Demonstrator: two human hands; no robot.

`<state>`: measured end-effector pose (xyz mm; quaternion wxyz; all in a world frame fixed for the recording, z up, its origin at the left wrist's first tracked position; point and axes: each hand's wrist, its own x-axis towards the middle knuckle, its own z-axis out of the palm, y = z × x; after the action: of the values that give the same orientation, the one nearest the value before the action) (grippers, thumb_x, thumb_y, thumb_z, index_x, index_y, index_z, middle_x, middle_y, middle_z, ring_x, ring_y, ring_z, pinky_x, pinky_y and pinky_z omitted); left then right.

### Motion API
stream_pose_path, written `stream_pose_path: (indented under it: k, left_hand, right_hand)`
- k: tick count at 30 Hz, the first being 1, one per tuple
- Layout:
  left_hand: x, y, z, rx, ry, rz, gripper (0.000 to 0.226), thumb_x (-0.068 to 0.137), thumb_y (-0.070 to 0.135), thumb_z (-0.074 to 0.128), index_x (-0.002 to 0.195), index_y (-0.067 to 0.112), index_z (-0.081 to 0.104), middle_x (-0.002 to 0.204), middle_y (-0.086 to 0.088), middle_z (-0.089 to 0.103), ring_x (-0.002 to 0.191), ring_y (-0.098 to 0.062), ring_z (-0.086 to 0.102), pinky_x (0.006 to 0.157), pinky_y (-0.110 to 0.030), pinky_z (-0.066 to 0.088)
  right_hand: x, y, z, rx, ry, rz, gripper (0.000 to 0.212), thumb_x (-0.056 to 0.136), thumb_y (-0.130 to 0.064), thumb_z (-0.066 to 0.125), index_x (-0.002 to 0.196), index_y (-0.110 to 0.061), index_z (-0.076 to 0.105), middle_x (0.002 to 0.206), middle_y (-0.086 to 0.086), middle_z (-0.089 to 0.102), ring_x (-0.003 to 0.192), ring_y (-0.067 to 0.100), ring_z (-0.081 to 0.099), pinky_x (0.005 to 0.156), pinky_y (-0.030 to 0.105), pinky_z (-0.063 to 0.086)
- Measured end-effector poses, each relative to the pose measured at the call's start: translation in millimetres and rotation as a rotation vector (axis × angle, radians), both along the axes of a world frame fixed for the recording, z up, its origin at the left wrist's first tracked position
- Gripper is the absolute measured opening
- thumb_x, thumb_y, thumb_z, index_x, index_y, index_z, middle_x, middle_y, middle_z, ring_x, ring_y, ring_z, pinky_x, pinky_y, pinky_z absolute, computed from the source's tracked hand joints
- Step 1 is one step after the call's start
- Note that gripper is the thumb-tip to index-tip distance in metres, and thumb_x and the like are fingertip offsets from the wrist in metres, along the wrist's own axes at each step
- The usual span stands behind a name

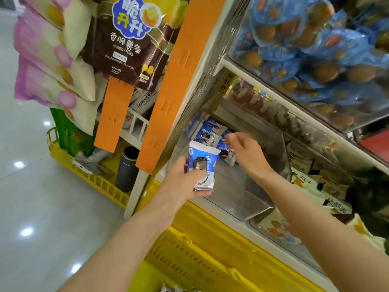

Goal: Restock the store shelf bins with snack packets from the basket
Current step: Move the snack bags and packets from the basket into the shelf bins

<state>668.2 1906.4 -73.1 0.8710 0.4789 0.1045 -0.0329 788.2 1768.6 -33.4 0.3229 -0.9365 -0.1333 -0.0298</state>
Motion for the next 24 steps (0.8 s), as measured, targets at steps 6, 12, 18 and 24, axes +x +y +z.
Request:
stream_pose_path:
  k: [6,12,18,24]
  left_hand:
    - [-15.5,-3.8,-1.0,0.128,-0.163,-0.205,0.031,0.089,0.004,0.056,0.117,0.019,0.052,0.11,-0.006,0.066,0.091,-0.016,0.069,0.069,-0.024,0.057]
    - [-29.7,-25.3,2.4,0.336,-0.247,-0.255,0.031,0.086,0.012,0.062,0.116,0.019,0.055,0.104,0.003,0.067,0.091,-0.009,0.067,0.07,-0.022,0.056]
    - [-35.1,-46.0,5.0,0.688,-0.415,-0.094,0.025,0.086,0.025,0.062,0.11,0.028,0.057,0.101,0.008,0.066,0.094,-0.006,0.061,0.082,-0.024,0.05]
    - [-12.6,-44.7,8.8,0.966,-0.505,0.017,0.031,0.093,0.034,0.049,0.124,0.032,0.048,0.111,0.015,0.056,0.104,0.002,0.051,0.086,-0.016,0.042]
  right_hand:
    - [-97.3,-15.6,12.9,0.241,0.221,0.155,0.014,0.091,-0.027,0.055,0.105,-0.031,0.054,0.091,-0.013,0.063,0.071,-0.009,0.063,0.06,0.009,0.05]
    - [-132.7,-42.6,13.4,0.301,0.336,0.003,0.026,0.085,-0.028,0.065,0.107,-0.014,0.061,0.099,0.002,0.07,0.09,0.011,0.066,0.077,0.022,0.053]
    - [-144.1,-54.2,16.4,0.337,0.123,0.05,0.006,0.083,-0.019,0.067,0.088,-0.021,0.063,0.078,-0.013,0.071,0.072,-0.005,0.064,0.062,0.008,0.048]
    - [-113.9,-61.9,27.3,0.318,-0.068,-0.01,0.019,0.081,-0.027,0.07,0.099,-0.02,0.064,0.087,-0.011,0.072,0.08,0.0,0.067,0.068,0.01,0.05]
